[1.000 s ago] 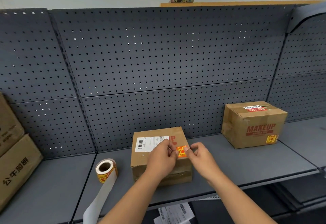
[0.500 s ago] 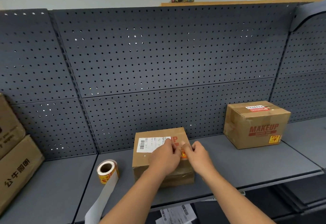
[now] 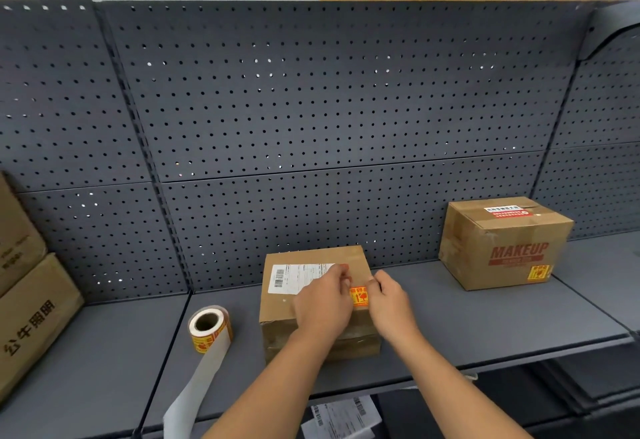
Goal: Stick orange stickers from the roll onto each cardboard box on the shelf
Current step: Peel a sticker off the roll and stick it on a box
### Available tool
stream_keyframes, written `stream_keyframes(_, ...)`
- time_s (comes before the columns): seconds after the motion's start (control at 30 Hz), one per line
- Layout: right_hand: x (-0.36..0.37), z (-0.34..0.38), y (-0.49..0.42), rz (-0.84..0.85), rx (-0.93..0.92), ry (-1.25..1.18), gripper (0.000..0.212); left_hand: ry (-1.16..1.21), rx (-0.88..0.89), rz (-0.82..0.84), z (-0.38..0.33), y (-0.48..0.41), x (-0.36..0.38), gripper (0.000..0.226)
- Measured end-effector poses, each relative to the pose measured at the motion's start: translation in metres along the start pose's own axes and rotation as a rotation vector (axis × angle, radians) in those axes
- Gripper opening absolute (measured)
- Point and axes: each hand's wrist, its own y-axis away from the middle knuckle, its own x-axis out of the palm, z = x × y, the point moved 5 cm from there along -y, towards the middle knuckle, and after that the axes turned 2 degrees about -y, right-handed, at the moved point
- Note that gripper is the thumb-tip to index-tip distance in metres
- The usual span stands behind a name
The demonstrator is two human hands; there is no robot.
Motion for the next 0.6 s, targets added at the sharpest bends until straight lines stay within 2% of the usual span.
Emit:
stream_keyframes(0.23, -0.0031, -0.0026, 0.0018, 0.005, 0.031, 0.107, 0.039, 0.008, -0.044, -0.032, -0.0003, -0.001, -0.0035, 0.036)
stream_keyframes(0.37, -0.0034, -0.0054, 0.0002, 0.035, 0.004, 0.059, 0.038, -0.009, -0.03, -0.021, 0.0007, -0.0014, -0.0003, 0.044)
stream_keyframes(0.6, -0.0058, -0.0043, 0.0034, 0.006, -0.041, 0.088, 0.039, -0.028, 0.012, -0.029, -0.0003, 0.0026, -0.0043, 0.04)
